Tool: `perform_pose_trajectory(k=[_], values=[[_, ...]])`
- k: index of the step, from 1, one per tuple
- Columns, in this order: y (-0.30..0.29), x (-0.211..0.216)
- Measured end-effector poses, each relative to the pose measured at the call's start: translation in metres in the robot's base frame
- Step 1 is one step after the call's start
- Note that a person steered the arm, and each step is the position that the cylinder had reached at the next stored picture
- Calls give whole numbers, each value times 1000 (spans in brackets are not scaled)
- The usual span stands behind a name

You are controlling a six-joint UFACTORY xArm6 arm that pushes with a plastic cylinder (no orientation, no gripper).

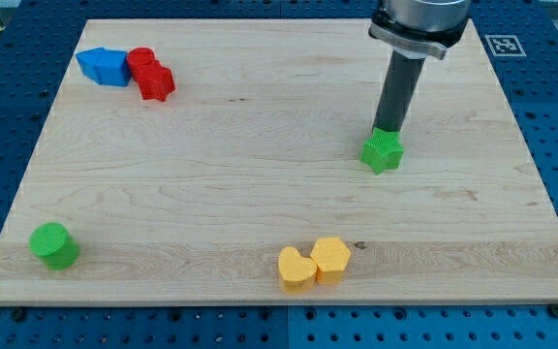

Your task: Move green star towards green circle

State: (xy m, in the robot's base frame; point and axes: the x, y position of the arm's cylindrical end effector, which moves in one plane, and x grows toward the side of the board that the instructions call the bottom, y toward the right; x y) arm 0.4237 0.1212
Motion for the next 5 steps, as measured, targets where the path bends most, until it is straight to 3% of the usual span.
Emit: perform_pose_trajectory(k=[3, 5], values=[[35, 8], [12, 18]])
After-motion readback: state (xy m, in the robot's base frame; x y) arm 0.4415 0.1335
